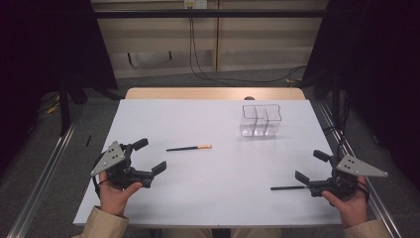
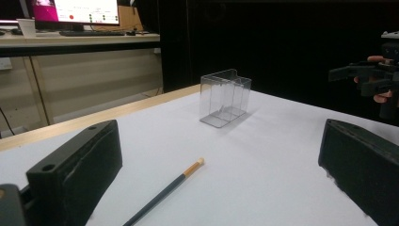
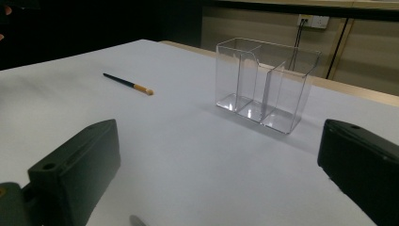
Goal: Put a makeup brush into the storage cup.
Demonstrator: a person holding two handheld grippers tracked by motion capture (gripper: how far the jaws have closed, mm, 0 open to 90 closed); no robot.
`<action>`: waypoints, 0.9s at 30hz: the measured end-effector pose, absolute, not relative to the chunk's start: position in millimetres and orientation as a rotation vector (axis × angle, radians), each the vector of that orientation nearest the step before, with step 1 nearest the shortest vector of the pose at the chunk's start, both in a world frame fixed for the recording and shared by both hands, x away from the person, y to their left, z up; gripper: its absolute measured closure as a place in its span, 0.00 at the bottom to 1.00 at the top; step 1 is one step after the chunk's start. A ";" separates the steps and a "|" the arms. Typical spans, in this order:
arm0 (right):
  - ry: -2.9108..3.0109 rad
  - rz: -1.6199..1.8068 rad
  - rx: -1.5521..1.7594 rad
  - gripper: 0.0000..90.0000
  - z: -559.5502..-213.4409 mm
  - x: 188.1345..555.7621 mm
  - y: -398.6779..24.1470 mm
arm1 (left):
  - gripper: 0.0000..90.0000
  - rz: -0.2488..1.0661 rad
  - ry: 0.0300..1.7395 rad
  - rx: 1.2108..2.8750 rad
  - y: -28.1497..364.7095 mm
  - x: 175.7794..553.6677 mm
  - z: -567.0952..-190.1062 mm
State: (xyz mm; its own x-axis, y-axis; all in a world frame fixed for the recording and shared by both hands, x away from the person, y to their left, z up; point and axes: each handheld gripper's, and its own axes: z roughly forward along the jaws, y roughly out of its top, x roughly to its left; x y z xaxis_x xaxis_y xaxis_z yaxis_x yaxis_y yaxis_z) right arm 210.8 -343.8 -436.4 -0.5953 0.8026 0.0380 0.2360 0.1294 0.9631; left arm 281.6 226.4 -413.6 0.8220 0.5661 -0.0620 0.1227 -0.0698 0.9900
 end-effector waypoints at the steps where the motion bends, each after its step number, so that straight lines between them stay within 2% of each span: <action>1: 1.913 1.485 0.997 0.00 -436.4 210.7 -343.8 | 0.00 0.398 0.554 1.622 226.2 281.6 -413.8; 27: 1.919 1.484 0.995 0.00 -437.8 210.3 -343.3 | 0.00 0.385 0.558 1.617 215.3 295.1 -413.6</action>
